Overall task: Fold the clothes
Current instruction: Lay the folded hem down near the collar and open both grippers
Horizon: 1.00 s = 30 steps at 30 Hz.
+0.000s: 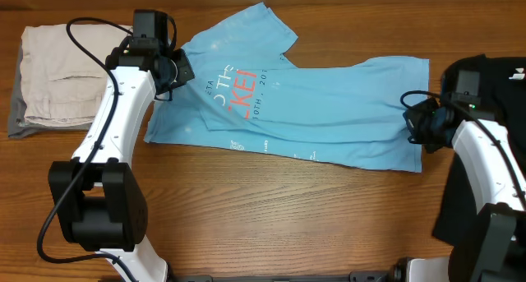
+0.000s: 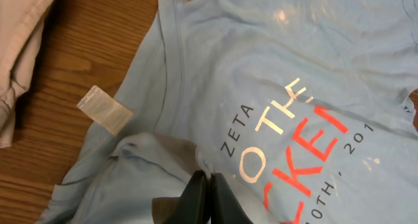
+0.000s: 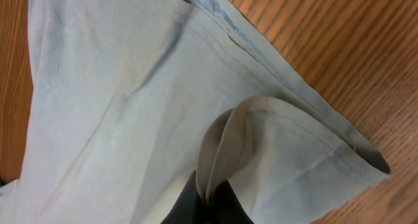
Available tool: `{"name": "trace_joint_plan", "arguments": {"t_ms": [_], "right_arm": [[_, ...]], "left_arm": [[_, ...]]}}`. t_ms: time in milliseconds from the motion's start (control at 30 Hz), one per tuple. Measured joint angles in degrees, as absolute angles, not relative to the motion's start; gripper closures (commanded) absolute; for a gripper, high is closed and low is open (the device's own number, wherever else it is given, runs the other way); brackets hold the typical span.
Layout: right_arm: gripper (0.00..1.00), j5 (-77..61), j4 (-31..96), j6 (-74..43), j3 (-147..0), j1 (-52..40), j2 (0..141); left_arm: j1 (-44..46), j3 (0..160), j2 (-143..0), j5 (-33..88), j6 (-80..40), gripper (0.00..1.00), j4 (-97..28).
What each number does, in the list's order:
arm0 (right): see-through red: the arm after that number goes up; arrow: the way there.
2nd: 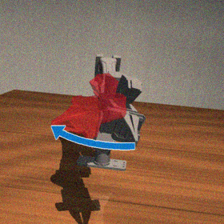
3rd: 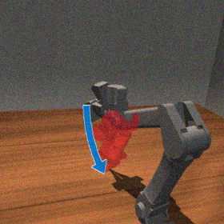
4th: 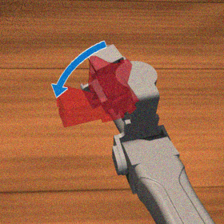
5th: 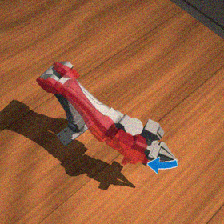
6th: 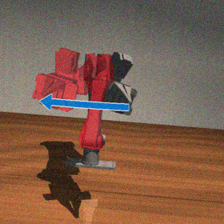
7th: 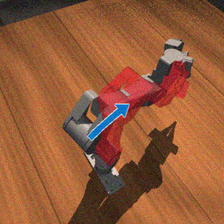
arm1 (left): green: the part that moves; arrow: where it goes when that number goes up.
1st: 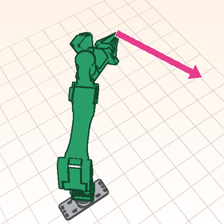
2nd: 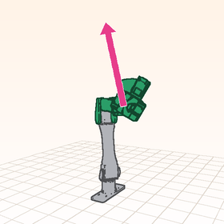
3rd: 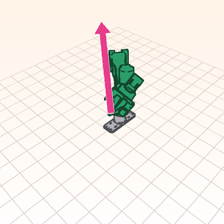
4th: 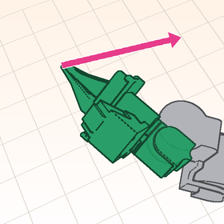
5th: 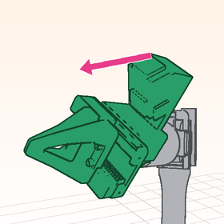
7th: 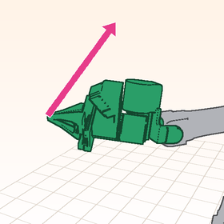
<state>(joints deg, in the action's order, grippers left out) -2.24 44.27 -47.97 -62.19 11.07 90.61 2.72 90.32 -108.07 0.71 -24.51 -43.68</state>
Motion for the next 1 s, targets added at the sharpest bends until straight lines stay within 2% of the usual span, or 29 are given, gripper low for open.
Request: {"name": "trace_joint_plan", "arguments": {"t_ms": [633, 867, 1000], "right_arm": [[0.89, 1.9, 35.2, -48.0, -54.9, 10.1, 90.8], [0.80, 3.0, 32.4, -48.0, -54.8, 10.1, 95.1], [0.67, 3.2, 27.9, -48.2, -54.6, 10.1, 97.9]], "left_arm": [[3.0, 90.3, -108.4, -1.0, -23.8, 0.96, -41.9], [3.0, 90.4, -113.1, -2.1, -23.8, 0.96, -40.4], [3.0, 90.4, -115.4, -2.4, -23.8, 0.93, -38.5]]}}
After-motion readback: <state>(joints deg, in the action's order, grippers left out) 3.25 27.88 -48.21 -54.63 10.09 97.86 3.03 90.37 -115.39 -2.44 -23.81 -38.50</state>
